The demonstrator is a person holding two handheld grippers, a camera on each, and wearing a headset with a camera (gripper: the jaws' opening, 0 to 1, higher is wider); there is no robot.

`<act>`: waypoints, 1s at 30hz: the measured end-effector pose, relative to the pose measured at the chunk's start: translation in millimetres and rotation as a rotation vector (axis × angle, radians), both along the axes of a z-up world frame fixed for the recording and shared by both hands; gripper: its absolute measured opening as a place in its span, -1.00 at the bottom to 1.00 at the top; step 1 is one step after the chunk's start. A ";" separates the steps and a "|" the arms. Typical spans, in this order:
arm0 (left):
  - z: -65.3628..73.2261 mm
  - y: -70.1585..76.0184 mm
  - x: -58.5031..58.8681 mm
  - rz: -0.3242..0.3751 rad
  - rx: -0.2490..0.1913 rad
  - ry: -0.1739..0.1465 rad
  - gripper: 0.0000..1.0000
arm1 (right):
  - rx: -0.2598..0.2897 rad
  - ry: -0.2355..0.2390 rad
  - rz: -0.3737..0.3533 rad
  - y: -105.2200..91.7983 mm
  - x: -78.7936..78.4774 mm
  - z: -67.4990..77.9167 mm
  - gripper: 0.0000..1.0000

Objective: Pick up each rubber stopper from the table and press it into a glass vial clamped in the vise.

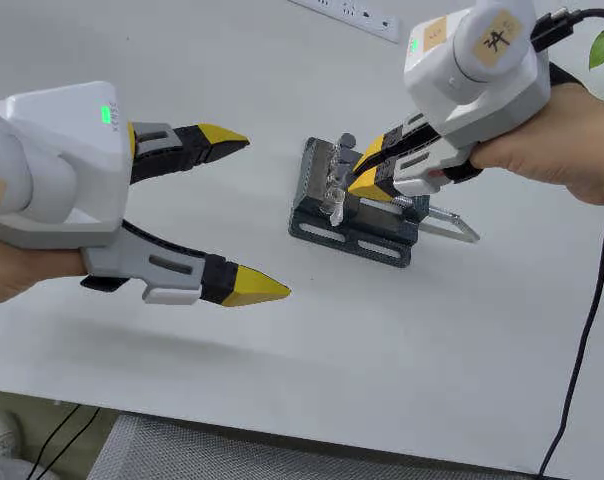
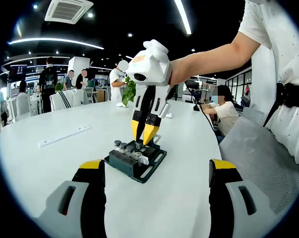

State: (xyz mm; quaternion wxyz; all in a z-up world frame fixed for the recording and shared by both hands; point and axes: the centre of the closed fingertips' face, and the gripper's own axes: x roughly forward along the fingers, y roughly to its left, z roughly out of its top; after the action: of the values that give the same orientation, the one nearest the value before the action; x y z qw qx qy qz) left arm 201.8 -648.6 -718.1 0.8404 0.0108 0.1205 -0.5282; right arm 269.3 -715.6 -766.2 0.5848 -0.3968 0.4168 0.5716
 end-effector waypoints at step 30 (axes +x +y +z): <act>-0.8 6.6 -0.5 0.025 -0.028 0.003 0.73 | -0.133 -0.008 0.093 1.6 3.2 -18.5 -0.90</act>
State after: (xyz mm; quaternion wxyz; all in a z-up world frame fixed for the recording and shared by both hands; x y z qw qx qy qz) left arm 201.3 -642.0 -719.0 0.8470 -0.0033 0.1144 -0.5191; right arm 272.5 -714.1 -784.7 0.5318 -0.4560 0.4324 0.5677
